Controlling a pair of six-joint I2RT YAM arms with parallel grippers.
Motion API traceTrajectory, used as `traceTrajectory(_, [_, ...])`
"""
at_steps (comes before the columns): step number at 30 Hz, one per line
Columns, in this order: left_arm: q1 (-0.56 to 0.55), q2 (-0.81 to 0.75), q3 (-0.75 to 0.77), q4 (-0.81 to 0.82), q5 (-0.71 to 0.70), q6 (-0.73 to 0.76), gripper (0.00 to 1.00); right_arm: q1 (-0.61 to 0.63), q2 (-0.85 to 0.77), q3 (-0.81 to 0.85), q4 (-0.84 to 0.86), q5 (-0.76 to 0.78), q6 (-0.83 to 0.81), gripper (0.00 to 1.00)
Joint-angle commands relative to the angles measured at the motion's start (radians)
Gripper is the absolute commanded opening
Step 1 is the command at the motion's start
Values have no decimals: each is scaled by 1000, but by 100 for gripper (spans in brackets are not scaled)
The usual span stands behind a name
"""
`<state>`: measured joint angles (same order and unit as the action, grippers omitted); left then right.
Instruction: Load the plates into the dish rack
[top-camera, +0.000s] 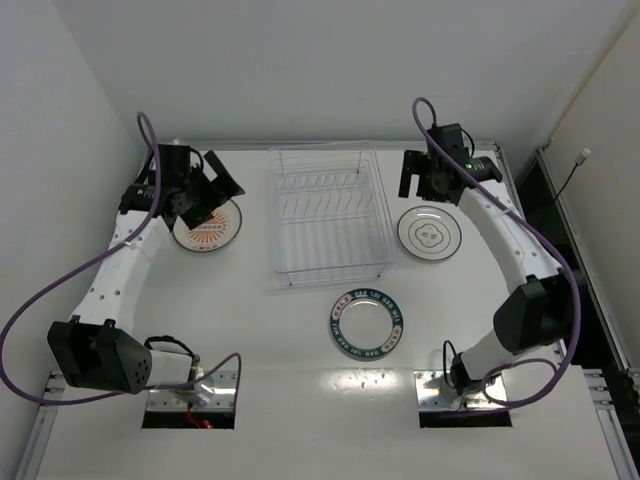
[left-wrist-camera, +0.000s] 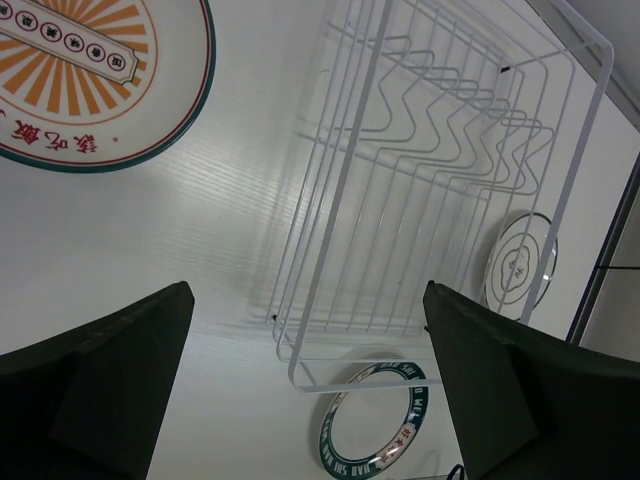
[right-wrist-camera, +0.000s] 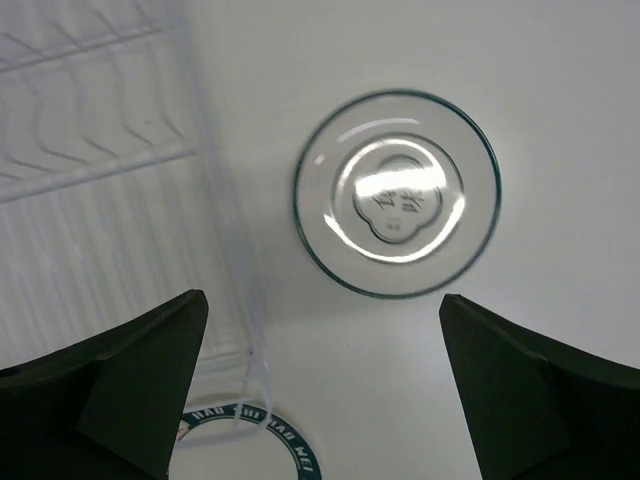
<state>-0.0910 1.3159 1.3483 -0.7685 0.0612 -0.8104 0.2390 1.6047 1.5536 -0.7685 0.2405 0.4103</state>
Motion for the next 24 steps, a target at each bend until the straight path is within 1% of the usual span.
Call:
traceTrajectory(1, [-7, -20, -14, 28, 31, -15, 100, -39, -31, -101, -11, 137, 117, 100])
traceTrajectory(2, [-7, -20, -14, 28, 40, -15, 100, -58, 4, -101, -34, 117, 145, 100])
traceTrajectory(4, [-7, -11, -14, 28, 40, -24, 100, -107, 37, -159, -45, 48, 159, 100])
traceTrajectory(5, [-7, -10, -14, 28, 51, -24, 100, -181, 53, -188, -46, -48, 201, 100])
traceTrajectory(6, [-7, -10, -14, 38, 51, -24, 100, -226, 54, -229, -17, -114, 225, 100])
traceTrajectory(7, [-7, -10, -14, 38, 60, -24, 100, -269, 54, -344, 32, -265, 251, 100])
traceTrajectory(8, [-7, -10, -14, 47, 60, -24, 100, -350, 35, -415, 189, -341, 309, 100])
traceTrajectory(9, [-7, -10, -14, 48, 60, -24, 100, -387, 23, -487, 277, -409, 350, 100])
traceTrajectory(10, [-7, -23, -14, 48, 60, -24, 100, -445, 11, -610, 422, -496, 393, 100])
traceTrajectory(12, [-7, -23, -23, 48, 60, -24, 100, -487, 11, -718, 515, -538, 491, 100])
traceTrajectory(13, [-7, -33, -23, 48, 51, -24, 100, -504, 11, -734, 544, -549, 507, 100])
traceTrajectory(15, [-7, -33, -23, 48, 40, -15, 100, -527, 66, -724, 563, -549, 516, 100])
traceTrajectory(17, [-7, -43, -14, 38, 28, -6, 100, -527, 125, -687, 534, -549, 498, 100])
traceTrajectory(19, [-7, -43, -5, 38, 15, -6, 100, -527, 185, -603, 488, -534, 479, 100])
traceTrajectory(21, [-7, -52, -5, 38, 5, 4, 100, -527, 228, -542, 477, -546, 493, 96])
traceTrajectory(22, [-7, -52, -5, 29, -6, 4, 100, -527, 286, -521, 477, -556, 502, 91])
traceTrajectory(24, [-7, -52, -5, 29, -6, 4, 100, -527, 342, -472, 477, -581, 524, 84])
